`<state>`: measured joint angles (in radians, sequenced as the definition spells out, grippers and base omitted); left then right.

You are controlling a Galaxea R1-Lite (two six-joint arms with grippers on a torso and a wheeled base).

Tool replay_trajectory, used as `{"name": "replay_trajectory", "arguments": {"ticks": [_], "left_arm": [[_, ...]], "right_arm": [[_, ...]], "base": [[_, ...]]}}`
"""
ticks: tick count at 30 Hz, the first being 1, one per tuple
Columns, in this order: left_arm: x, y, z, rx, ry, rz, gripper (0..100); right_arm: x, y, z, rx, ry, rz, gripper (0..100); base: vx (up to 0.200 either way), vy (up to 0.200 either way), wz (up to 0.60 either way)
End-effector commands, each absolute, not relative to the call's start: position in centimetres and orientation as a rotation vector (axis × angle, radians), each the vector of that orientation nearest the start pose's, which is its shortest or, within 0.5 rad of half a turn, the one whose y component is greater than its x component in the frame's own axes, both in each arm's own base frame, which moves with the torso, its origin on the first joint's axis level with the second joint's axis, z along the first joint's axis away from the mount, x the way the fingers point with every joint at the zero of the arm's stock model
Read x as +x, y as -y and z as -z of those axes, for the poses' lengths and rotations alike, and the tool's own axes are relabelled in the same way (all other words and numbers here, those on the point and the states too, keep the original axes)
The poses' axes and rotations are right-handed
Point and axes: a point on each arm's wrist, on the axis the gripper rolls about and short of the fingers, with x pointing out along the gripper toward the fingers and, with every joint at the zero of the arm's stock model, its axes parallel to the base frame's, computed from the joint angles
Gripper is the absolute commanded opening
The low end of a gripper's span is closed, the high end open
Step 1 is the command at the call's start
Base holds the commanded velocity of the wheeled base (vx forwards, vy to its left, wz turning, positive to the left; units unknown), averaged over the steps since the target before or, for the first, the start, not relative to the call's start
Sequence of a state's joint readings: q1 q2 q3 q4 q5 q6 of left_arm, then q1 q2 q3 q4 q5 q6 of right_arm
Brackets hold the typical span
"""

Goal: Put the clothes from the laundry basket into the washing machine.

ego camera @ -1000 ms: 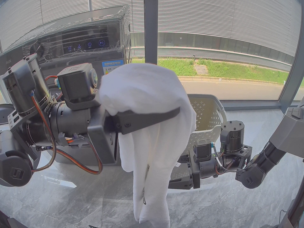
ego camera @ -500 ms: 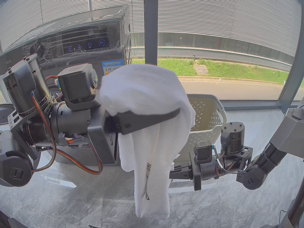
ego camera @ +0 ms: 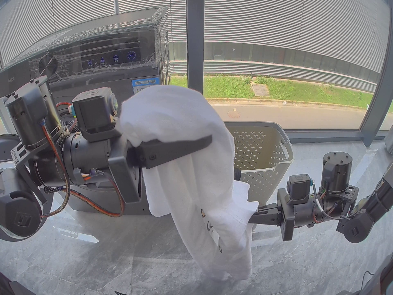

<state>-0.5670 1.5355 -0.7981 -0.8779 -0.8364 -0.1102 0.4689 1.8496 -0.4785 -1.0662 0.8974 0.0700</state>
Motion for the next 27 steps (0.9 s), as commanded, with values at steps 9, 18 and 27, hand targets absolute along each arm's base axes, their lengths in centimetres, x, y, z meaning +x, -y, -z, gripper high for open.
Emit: {"name": "replay_trajectory", "arguments": {"ticks": [9,18,27], "left_arm": [[22.9,11.6,-21.3,-0.066,0.009,1.239,0],[22.3,10.8,-19.6,-0.051,-0.011,1.212,0],[22.2,10.7,-19.6,-0.038,0.009,1.182,0]], "right_arm": [[22.8,-9.6,-14.6,0.117,-0.207,-1.207,0],[20.6,-8.3,-17.2,0.11,-0.107,-1.145,0],[17.6,-7.8,-19.1,0.22,-0.1,-1.164,0]], "base": [[0.0,0.0,0.0],[0.0,0.0,0.0],[0.0,0.0,0.0]]}}
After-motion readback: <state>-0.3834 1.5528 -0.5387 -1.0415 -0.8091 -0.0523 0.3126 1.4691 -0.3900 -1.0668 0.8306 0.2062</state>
